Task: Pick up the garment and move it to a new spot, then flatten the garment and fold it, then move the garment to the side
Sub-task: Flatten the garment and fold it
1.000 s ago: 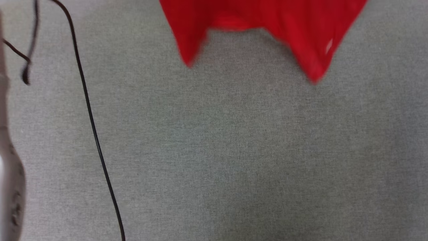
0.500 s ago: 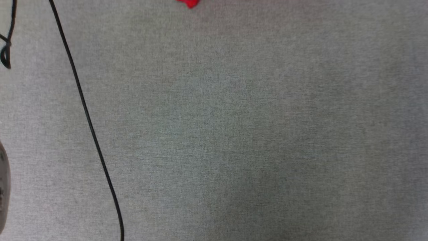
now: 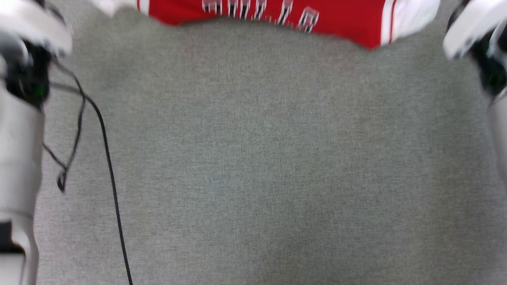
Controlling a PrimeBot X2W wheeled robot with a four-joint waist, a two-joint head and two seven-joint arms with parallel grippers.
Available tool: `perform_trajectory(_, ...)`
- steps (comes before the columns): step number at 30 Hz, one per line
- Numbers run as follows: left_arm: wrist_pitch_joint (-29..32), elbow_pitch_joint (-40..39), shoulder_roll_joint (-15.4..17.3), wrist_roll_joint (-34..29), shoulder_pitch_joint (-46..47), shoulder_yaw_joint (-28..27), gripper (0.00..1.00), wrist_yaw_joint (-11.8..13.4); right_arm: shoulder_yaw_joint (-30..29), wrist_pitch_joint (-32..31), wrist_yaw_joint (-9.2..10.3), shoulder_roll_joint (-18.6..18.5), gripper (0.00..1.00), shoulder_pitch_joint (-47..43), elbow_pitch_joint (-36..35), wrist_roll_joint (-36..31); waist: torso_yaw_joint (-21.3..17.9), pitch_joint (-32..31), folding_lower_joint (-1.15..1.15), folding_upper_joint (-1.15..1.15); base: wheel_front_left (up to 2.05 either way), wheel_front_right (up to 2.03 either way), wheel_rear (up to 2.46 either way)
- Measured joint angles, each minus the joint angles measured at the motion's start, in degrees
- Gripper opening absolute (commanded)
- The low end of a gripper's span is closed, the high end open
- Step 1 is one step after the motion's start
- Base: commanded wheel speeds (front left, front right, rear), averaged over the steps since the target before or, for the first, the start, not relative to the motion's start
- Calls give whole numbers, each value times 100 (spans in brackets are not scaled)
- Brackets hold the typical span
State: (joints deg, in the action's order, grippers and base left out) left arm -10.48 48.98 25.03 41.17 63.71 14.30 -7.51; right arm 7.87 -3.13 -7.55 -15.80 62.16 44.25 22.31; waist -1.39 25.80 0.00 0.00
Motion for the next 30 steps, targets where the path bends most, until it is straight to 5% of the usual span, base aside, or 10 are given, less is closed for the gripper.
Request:
perform_trajectory(14,-361,-1128,-3,279,-2955,-118,0,218,5,226,-2,-381,0,-2913,-1227,534,96,-1011,-1,0,0,0,0)
perform_trajectory(30,-46,-3292,-126,614,-6199,-210,0,1333,-960,-363,-1,244,0,-6200,-3069,245,264,-2034,-2,1,0,0,0)
